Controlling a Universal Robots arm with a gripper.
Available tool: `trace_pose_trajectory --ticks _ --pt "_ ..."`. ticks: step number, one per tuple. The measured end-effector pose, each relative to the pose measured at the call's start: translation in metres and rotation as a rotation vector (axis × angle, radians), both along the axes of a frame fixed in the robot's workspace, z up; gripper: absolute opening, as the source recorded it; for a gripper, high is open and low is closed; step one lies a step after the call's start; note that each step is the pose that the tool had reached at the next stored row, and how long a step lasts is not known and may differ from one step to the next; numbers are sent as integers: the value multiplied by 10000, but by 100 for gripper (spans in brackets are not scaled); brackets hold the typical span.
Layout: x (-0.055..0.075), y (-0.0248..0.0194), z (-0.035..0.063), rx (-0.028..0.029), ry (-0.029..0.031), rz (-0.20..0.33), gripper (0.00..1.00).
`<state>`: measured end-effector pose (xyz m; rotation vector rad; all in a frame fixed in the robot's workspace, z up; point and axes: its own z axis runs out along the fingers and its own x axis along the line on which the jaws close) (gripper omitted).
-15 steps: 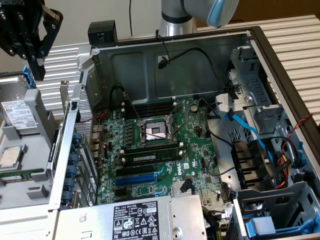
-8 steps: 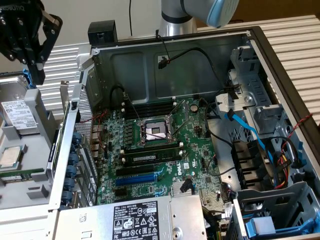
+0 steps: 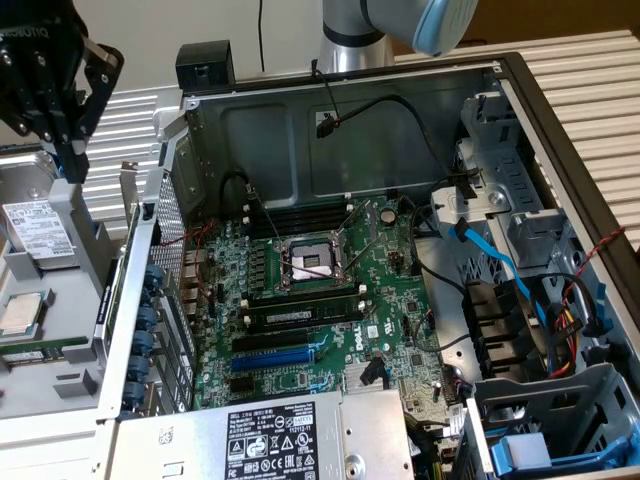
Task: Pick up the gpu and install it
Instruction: 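Pick up the gpu and move the gpu toward the slot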
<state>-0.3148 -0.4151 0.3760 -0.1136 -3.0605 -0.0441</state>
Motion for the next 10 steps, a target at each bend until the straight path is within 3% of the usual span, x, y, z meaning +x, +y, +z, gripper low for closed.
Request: trace_pose_trajectory --ticks 3,4,10 --pt "-3 0 -11 -49 1 3 12" --pt "-3 0 -11 -49 1 3 18" --pt "-5 0 -35 -67 -1 2 20"
